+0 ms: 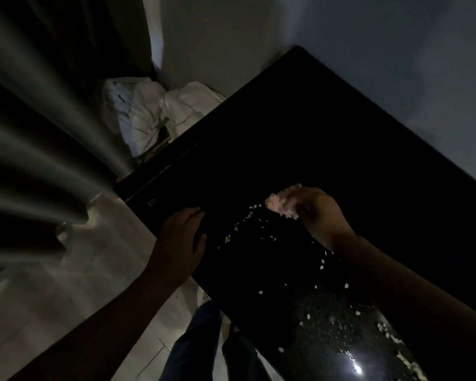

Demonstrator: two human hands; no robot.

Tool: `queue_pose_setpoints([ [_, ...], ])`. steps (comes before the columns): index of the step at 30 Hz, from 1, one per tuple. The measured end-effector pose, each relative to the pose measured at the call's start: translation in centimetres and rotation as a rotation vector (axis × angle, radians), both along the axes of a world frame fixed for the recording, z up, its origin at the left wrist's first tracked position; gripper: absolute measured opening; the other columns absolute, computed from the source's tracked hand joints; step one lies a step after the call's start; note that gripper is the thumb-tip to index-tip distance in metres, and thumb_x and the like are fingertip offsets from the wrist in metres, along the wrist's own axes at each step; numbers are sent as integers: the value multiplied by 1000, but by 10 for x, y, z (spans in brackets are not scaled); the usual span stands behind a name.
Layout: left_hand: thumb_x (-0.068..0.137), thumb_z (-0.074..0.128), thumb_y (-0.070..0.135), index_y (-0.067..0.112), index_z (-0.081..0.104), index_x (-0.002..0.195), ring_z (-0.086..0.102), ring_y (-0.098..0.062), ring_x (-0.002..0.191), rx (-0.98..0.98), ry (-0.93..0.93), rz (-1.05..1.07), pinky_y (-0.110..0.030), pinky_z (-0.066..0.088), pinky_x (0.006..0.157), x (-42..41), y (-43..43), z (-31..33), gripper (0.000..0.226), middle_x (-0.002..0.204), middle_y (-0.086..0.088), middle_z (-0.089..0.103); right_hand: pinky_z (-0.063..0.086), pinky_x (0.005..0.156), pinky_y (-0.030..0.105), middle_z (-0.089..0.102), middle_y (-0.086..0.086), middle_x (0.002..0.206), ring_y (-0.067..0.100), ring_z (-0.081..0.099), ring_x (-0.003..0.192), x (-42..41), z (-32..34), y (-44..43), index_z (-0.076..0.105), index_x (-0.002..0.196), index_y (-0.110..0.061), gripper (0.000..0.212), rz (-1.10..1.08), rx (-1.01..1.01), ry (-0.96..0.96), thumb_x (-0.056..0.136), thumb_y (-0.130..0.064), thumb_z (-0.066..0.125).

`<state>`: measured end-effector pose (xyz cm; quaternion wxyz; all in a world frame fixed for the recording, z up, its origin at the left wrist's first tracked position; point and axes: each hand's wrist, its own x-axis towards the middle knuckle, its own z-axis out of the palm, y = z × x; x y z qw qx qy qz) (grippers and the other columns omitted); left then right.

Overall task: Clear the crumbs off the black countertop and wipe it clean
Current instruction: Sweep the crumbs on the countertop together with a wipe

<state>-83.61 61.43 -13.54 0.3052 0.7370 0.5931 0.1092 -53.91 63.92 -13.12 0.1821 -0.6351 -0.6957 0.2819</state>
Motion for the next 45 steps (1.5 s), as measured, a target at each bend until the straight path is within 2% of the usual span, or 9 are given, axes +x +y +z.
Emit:
queue_pose_setpoints([
  [5,91,56,15,4,47,135,34,-25,134,25,6,44,-43,28,112,9,-10,4,45,143,-10,42,49,89,31,69,-4,101,21,65,103,38,13,-53,72,77,-13,25,100,-81,-11,83,8,61],
  [8,92,56,15,6,46,136,32,-23,136,15,-19,75,-34,27,112,9,-19,4,46,145,-8,40,49,85,15,71,-16,99,3,66,99,31,33,-52,75,83,-30,16,-26,-136,249,85,-17,67],
  [11,91,58,17,7,45,137,32,-22,136,25,-13,81,-27,25,109,9,-31,2,48,144,-9,39,45,74,8,68,-25,87,-9,64,83,6,45,-31,70,81,-45,20,-90,33,350,82,-26,66],
  [14,90,59,17,6,45,137,34,-24,134,37,32,87,-27,26,108,5,-36,1,50,144,-9,40,49,81,15,66,-20,86,-8,63,89,-26,41,-5,72,84,-28,21,-35,178,343,83,-8,66],
  [19,88,62,17,7,45,137,39,-23,131,54,46,65,-32,34,106,-3,-34,-2,54,142,-9,44,49,97,41,69,16,103,29,64,104,-67,11,39,72,89,5,10,152,102,270,88,0,63],
  [25,85,66,14,5,47,135,42,-24,129,101,24,53,-31,36,104,-11,-35,-5,54,139,-10,46,47,94,53,68,24,105,40,61,107,-62,-16,15,71,89,9,11,156,71,226,83,13,63],
  [30,84,67,15,5,48,135,42,-26,127,95,81,-6,-28,33,102,-12,-33,-2,55,139,-10,46,51,88,29,72,1,108,21,65,104,-38,5,-37,76,98,-17,19,154,30,38,89,-23,61],
  [39,86,46,25,2,58,123,46,-33,116,15,144,-78,-37,37,98,-8,-6,8,45,124,-16,51,46,74,9,64,-5,88,-1,62,82,-50,53,-67,75,93,-19,8,-525,301,324,85,-17,70],
  [45,90,55,12,4,57,125,46,-30,117,24,111,-361,-35,36,101,-19,60,15,36,126,-12,51,50,71,17,64,-5,90,2,62,81,-111,48,-73,74,95,-20,16,-884,362,395,83,-10,73],
])
